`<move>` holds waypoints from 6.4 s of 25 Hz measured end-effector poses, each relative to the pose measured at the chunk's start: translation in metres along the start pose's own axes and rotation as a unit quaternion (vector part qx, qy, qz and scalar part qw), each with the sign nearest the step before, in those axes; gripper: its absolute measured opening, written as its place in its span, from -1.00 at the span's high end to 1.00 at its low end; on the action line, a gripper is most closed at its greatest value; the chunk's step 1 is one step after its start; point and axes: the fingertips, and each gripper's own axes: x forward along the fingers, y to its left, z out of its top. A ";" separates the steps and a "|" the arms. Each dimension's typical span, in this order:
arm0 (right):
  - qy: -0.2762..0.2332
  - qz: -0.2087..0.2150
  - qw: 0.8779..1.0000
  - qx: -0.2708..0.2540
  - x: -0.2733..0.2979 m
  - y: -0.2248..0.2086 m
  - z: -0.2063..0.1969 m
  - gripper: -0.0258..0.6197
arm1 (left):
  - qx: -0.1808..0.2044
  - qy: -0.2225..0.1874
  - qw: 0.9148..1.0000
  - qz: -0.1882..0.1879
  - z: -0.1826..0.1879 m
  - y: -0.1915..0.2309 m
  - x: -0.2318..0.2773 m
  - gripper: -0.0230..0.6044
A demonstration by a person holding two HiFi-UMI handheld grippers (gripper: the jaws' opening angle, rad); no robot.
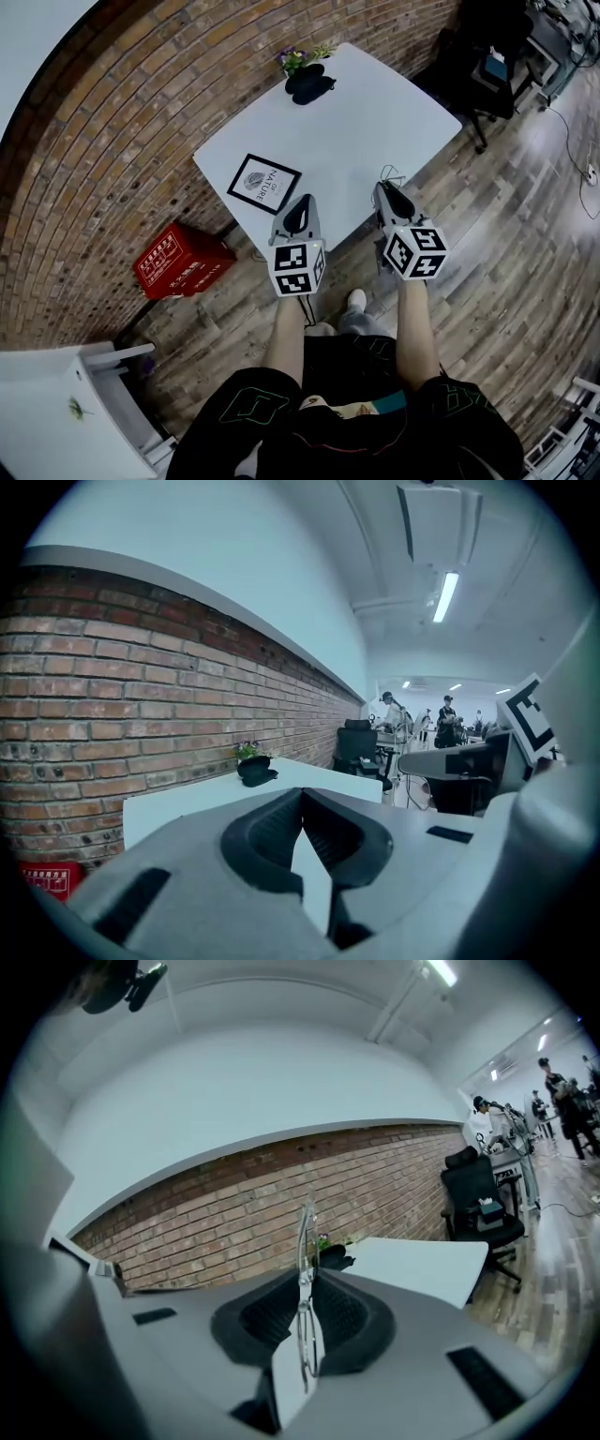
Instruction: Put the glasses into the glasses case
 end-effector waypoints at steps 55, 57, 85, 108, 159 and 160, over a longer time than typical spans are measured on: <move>0.171 0.118 0.922 -0.328 0.380 -0.046 -0.025 0.77 | -0.128 0.016 0.991 0.028 -0.018 0.158 0.267 0.90; 0.173 0.126 0.907 -0.363 0.396 -0.045 -0.029 0.77 | -0.133 0.019 0.991 0.028 -0.024 0.163 0.273 0.90; 0.199 0.211 0.560 -0.776 0.499 -0.064 -0.087 0.76 | -0.212 0.031 0.977 -0.001 -0.068 0.171 0.312 0.90; 0.300 0.292 0.461 -0.782 0.506 -0.075 -0.112 0.62 | -0.225 0.030 0.974 -0.005 -0.075 0.174 0.311 0.90; 0.011 0.141 0.978 -0.152 0.155 -0.021 0.082 0.91 | -0.014 -0.110 0.982 0.153 0.102 0.062 0.085 0.90; 0.009 0.140 0.978 -0.156 0.153 -0.020 0.083 0.91 | -0.012 -0.109 0.982 0.154 0.101 0.062 0.083 0.90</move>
